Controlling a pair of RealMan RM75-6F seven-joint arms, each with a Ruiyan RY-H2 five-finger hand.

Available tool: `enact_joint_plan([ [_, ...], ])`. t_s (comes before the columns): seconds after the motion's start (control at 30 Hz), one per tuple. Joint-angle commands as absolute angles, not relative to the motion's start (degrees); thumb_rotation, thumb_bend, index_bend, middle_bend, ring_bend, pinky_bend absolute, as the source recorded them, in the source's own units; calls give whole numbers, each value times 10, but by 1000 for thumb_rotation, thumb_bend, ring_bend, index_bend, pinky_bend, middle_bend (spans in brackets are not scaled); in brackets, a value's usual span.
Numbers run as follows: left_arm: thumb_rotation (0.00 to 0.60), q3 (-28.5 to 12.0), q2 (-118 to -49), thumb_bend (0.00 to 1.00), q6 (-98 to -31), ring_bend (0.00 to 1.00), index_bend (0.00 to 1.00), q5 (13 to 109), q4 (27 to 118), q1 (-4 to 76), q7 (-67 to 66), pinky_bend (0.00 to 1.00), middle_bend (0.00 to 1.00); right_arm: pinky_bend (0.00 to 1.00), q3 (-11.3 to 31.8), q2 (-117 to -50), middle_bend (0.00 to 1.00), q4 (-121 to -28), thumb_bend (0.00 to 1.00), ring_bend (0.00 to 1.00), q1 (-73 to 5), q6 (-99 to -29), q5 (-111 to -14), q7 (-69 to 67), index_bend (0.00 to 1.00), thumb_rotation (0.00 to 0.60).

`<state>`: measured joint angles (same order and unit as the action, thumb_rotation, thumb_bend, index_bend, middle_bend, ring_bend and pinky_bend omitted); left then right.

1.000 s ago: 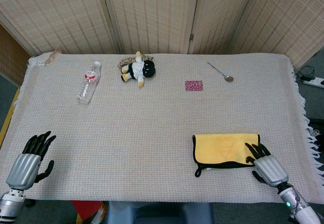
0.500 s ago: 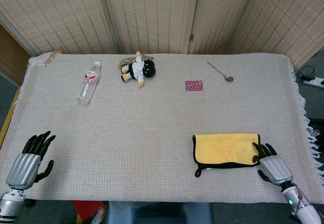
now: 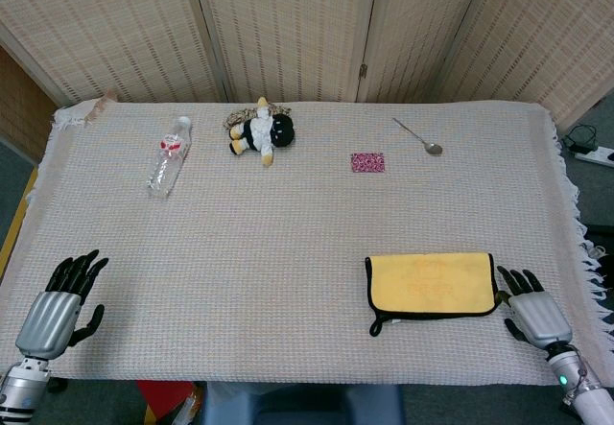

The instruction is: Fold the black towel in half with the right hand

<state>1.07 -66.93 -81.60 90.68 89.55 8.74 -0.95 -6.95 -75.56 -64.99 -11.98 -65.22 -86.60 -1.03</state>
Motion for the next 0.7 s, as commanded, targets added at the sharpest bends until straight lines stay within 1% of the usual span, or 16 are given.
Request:
enact_joint_plan([
  [0.03, 600, 11, -670, 568, -816, 0, 0, 906, 896, 87, -10, 0, 0, 0, -73, -743, 0, -661, 477, 0, -116, -663, -879, -52, 404, 600],
  [0.13, 600, 11, -670, 568, -817, 0, 0, 907, 896, 87, -10, 0, 0, 0, -79, -718, 0, -687, 476, 0, -109, -693, -900, -122, 399, 600],
  [0.17, 600, 11, -670, 568, -818, 0, 0, 907, 896, 87, -10, 0, 0, 0, -80, -708, 0, -696, 476, 0, -105, -707, -906, -145, 377, 600],
  [0.23, 600, 11, -670, 568, -818, 0, 0, 908, 896, 87, -10, 0, 0, 0, -80, -688, 0, -712, 476, 0, -94, -750, -923, -194, 307, 600],
  [0.33, 600, 12, -670, 568, -817, 0, 0, 909, 896, 87, -11, 0, 0, 0, -79, -659, 0, -734, 477, 0, -74, -813, -942, -230, 153, 600],
  [0.4, 600, 12, -672, 568, -815, 0, 0, 910, 897, 88, -13, 0, 0, 0, -76, -640, 0, -755, 476, 0, -62, -849, -951, -219, 55, 600],
  [0.47, 600, 13, -673, 568, -814, 0, 0, 911, 898, 89, -16, 0, 0, 0, -69, -628, 0, -779, 477, 0, -48, -887, -958, -183, 13, 600],
  [0.57, 600, 14, -674, 568, -816, 0, 0, 915, 900, 89, -18, 0, 0, 0, -58, -628, 0, -811, 477, 0, -25, -932, -961, -101, 0, 600],
  [0.7, 600, 15, -671, 568, -826, 0, 0, 919, 906, 85, -21, 0, 0, 0, -52, -631, 0, -854, 476, 0, 4, -969, -960, -11, 0, 600],
])
